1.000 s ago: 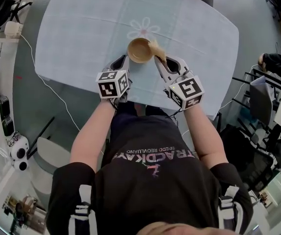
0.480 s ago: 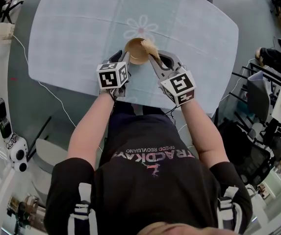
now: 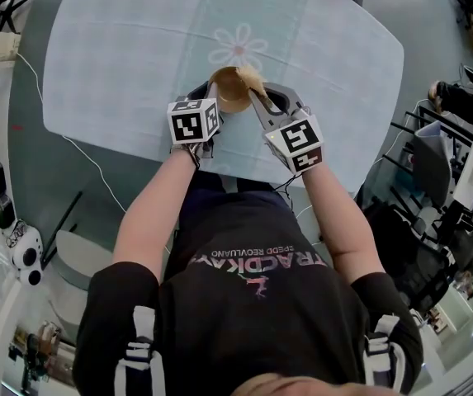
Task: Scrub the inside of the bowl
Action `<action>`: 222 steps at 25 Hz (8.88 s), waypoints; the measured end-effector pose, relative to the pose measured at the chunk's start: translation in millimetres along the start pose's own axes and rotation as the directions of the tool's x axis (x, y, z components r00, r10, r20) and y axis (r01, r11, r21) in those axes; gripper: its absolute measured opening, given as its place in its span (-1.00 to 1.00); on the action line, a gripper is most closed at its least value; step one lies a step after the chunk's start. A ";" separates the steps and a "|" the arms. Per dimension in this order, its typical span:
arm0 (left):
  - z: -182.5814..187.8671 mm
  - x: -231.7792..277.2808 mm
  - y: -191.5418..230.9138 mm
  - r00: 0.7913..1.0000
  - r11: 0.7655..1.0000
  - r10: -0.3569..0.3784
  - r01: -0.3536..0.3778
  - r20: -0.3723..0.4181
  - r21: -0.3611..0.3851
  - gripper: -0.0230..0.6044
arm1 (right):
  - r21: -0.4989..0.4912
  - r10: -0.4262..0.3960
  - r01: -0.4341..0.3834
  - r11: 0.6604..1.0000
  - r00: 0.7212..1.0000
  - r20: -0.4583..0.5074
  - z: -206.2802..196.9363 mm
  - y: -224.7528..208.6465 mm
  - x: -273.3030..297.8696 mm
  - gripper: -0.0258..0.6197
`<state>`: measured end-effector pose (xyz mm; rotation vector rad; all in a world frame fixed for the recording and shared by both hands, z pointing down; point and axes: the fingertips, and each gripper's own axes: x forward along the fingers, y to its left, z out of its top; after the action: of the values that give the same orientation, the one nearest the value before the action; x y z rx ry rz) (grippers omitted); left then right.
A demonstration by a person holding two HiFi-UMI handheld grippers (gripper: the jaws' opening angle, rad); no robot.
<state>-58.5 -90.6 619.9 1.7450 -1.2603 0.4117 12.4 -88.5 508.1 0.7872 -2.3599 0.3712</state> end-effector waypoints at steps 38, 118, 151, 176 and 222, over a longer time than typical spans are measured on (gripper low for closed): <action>44.1 -50.4 -71.7 0.969 0.710 0.009 -0.179 0.246 0.681 -0.80 | -0.738 -0.271 -0.081 0.670 0.899 -0.345 -41.8 -5.1 30.8 -0.82; 52.6 -76.4 -87.5 0.959 0.858 -0.104 -0.047 0.262 0.511 -0.78 | -0.797 -0.288 -0.235 0.556 0.845 -0.450 -72.5 22.5 6.5 -0.82; 32.5 -72.6 -81.0 0.973 0.882 -0.107 -0.001 0.204 0.471 -0.79 | -0.726 -0.244 -0.116 0.678 0.896 -0.370 -61.2 19.9 -1.3 -0.82; -5.9 -78.1 -81.1 0.943 0.495 -0.323 0.244 -0.084 0.834 -0.84 | -0.706 0.110 -0.308 0.638 0.943 -0.313 -31.6 21.5 -2.5 -0.82; 71.6 -75.3 -33.4 0.923 0.998 -0.028 0.048 0.384 -0.042 -0.84 | -0.379 0.124 -0.210 0.901 0.963 -0.239 -41.9 66.2 14.9 -0.82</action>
<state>-77.5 -104.3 513.2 1.8604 -1.4915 0.0089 -18.4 -25.1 545.4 0.3323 -2.2026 0.0278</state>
